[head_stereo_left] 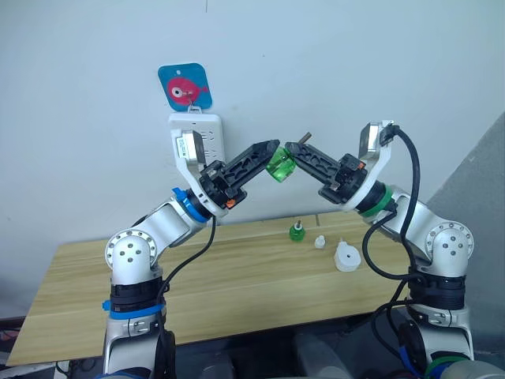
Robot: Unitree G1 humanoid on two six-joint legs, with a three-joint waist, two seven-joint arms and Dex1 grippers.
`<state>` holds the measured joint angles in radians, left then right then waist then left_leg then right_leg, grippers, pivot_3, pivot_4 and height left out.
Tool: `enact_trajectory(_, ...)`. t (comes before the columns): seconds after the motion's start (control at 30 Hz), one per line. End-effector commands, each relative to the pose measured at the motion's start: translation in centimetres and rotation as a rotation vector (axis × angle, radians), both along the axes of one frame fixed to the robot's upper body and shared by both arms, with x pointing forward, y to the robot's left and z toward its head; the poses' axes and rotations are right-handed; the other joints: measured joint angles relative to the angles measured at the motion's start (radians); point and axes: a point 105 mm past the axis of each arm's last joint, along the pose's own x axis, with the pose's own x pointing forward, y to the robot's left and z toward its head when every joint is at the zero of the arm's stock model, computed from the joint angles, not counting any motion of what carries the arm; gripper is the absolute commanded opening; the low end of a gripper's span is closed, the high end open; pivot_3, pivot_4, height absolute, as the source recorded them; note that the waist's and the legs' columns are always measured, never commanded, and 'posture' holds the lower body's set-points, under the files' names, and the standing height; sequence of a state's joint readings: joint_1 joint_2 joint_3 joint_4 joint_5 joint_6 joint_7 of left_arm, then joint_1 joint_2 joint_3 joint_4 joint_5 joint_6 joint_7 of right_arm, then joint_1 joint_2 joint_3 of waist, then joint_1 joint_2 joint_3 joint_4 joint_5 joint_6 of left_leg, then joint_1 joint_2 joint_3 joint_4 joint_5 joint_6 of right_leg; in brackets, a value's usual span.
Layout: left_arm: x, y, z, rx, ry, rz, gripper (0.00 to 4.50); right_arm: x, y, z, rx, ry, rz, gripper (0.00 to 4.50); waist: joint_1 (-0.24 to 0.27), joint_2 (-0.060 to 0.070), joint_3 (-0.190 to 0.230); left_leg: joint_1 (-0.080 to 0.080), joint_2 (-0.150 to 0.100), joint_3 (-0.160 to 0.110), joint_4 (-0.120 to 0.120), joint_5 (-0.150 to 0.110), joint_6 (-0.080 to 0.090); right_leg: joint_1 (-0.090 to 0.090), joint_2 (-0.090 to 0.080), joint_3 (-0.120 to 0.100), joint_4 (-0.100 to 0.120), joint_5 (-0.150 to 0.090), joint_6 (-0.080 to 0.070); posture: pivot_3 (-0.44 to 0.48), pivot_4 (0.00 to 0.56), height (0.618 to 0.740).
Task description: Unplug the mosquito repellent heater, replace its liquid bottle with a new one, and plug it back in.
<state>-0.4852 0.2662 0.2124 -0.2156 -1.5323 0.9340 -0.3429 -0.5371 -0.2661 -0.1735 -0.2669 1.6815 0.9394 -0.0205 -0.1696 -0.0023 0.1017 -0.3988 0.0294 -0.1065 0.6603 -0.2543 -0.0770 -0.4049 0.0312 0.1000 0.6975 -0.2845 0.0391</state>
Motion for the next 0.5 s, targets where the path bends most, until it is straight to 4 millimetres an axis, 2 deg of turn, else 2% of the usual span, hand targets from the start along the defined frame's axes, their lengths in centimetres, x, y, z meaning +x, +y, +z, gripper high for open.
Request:
enact_trajectory(0.03, -0.64, -0.36, 0.26, 0.007, -0.021, -0.034, 4.50, -0.82, -0.06, 1.56, 0.049, -0.053, 0.017, 0.81, 0.000, 0.000, -0.001, 0.000, 0.000, 0.000, 0.000, 0.000, 0.000, 0.000, 0.000, 0.000, 0.000, 0.000, 0.000, -0.161, 0.018, 0.736)
enact_trajectory(0.5, -0.84, -0.65, 0.01, -0.002, -0.005, -0.046, 4.50, -0.90, 0.52, 2.40, 0.063, -0.053, 0.023, 0.81, 0.000, 0.001, -0.004, 0.000, 0.000, 0.000, 0.000, 0.000, 0.000, 0.000, 0.000, 0.000, 0.000, 0.000, 0.000, -0.159, 0.016, 0.736)
